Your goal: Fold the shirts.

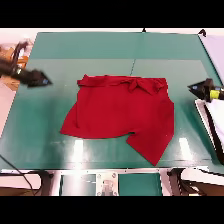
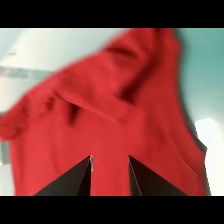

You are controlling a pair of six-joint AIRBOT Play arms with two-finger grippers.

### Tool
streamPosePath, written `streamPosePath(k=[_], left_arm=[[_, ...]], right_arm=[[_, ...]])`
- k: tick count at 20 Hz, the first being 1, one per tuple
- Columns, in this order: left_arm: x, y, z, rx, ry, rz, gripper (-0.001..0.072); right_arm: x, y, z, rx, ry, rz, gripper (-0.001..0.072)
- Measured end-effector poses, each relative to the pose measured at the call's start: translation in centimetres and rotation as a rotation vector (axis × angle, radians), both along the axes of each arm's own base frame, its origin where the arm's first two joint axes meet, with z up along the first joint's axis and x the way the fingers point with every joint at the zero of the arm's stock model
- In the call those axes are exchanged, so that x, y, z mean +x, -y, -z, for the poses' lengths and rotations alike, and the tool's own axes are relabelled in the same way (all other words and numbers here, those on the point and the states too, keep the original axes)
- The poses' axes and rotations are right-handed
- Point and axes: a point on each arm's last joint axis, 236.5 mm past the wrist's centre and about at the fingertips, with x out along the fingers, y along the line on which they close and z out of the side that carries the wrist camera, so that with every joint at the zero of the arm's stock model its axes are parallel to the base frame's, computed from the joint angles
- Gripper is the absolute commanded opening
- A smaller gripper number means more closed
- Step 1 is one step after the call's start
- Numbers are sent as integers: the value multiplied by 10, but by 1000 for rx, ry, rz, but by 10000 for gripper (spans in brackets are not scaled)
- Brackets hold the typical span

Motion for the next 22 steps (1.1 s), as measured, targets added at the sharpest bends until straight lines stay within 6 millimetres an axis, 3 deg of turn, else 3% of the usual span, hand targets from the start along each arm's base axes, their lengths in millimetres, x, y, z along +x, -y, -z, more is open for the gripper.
streamPosePath(k=[3, 6, 12, 16, 18, 19, 20, 21, 22], left_arm=[[-54, -10, 47, -52, -162, -42, 527], [-84, -6, 88, -88, -230, -83, 526], [-103, 14, 126, -133, -245, -110, 526], [-116, 55, 141, -176, -309, -15, 525], [-121, 66, 146, -175, -330, 26, 523], [-124, 70, 147, -179, -340, 39, 399], [-125, 70, 150, -165, -341, 50, 180], [-126, 68, 156, -145, -342, 61, 94], [-129, 69, 158, -137, -345, 77, 23]], right_arm=[[-25, 0, 14, 5, -42, 13, 262], [-39, -7, 26, 26, -76, 7, 265], [-51, -13, 37, 37, -110, -3, 272], [-55, -15, 38, 44, -118, -14, 276], [-57, -17, 38, 51, -123, -21, 313], [-58, -19, 38, 55, -125, -25, 314], [-59, -19, 38, 56, -133, -29, 363], [-62, -19, 41, 53, -151, -31, 410], [-68, -18, 46, 45, -183, -32, 410]])
